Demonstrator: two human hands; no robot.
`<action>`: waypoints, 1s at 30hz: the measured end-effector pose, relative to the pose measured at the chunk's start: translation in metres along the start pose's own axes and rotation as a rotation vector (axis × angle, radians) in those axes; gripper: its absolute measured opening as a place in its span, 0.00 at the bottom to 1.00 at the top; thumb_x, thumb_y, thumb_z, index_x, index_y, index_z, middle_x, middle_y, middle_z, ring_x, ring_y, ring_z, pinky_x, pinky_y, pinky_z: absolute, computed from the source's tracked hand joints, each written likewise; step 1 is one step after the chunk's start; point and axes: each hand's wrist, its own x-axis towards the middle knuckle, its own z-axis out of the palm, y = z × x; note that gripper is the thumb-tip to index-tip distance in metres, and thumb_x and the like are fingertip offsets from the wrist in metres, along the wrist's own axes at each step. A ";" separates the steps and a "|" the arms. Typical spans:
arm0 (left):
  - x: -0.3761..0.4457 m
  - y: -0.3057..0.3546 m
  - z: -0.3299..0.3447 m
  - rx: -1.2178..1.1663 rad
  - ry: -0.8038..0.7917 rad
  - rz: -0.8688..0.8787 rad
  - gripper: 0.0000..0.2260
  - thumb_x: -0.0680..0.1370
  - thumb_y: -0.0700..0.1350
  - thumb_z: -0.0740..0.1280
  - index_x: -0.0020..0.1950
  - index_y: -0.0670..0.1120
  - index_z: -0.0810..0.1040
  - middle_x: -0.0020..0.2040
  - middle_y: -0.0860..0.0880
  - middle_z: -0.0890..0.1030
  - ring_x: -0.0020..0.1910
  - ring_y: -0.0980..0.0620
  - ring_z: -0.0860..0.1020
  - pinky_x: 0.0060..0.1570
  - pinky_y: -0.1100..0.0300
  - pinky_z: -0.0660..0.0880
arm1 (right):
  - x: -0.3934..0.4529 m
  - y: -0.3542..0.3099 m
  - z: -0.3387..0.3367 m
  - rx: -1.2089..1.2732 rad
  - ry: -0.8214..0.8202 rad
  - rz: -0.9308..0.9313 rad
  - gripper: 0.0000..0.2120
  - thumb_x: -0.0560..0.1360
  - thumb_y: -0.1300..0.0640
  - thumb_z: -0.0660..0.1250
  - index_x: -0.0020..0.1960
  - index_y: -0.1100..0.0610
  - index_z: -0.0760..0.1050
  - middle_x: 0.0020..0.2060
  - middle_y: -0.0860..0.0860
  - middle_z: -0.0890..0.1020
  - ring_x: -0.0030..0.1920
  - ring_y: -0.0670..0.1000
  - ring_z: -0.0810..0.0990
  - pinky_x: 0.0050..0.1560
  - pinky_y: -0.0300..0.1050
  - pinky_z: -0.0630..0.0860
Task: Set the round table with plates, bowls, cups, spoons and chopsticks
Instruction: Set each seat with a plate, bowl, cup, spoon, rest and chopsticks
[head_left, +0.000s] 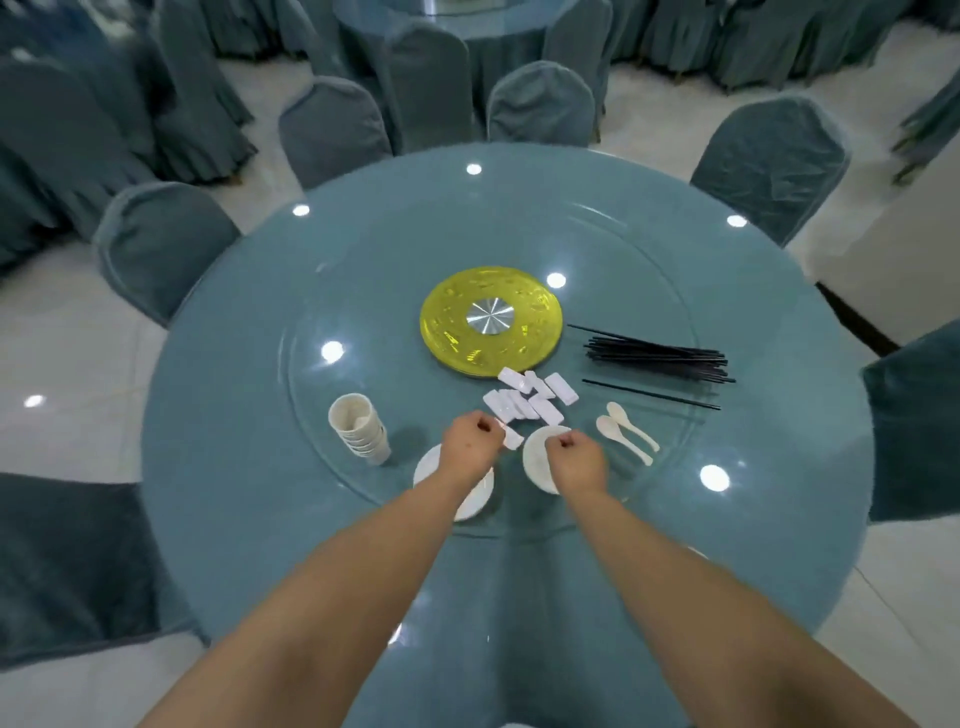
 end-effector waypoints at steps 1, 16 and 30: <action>0.005 -0.002 -0.019 0.021 0.043 0.004 0.08 0.76 0.44 0.63 0.45 0.42 0.80 0.43 0.44 0.84 0.46 0.43 0.82 0.49 0.52 0.79 | -0.002 -0.016 0.013 -0.017 -0.041 -0.029 0.08 0.74 0.58 0.63 0.41 0.60 0.78 0.40 0.55 0.82 0.43 0.56 0.77 0.42 0.43 0.69; 0.066 -0.059 -0.193 0.912 -0.110 -0.017 0.35 0.72 0.57 0.70 0.74 0.49 0.61 0.70 0.42 0.64 0.68 0.39 0.66 0.68 0.50 0.66 | -0.032 -0.101 0.120 -0.076 -0.299 -0.178 0.13 0.76 0.59 0.57 0.41 0.63 0.77 0.45 0.61 0.83 0.44 0.59 0.79 0.48 0.52 0.77; 0.084 -0.055 -0.191 0.959 -0.085 0.068 0.27 0.69 0.55 0.73 0.64 0.46 0.71 0.61 0.44 0.71 0.61 0.44 0.73 0.61 0.54 0.70 | -0.020 -0.079 0.102 -0.121 -0.195 -0.102 0.12 0.76 0.59 0.57 0.40 0.61 0.75 0.43 0.59 0.83 0.42 0.57 0.78 0.46 0.50 0.77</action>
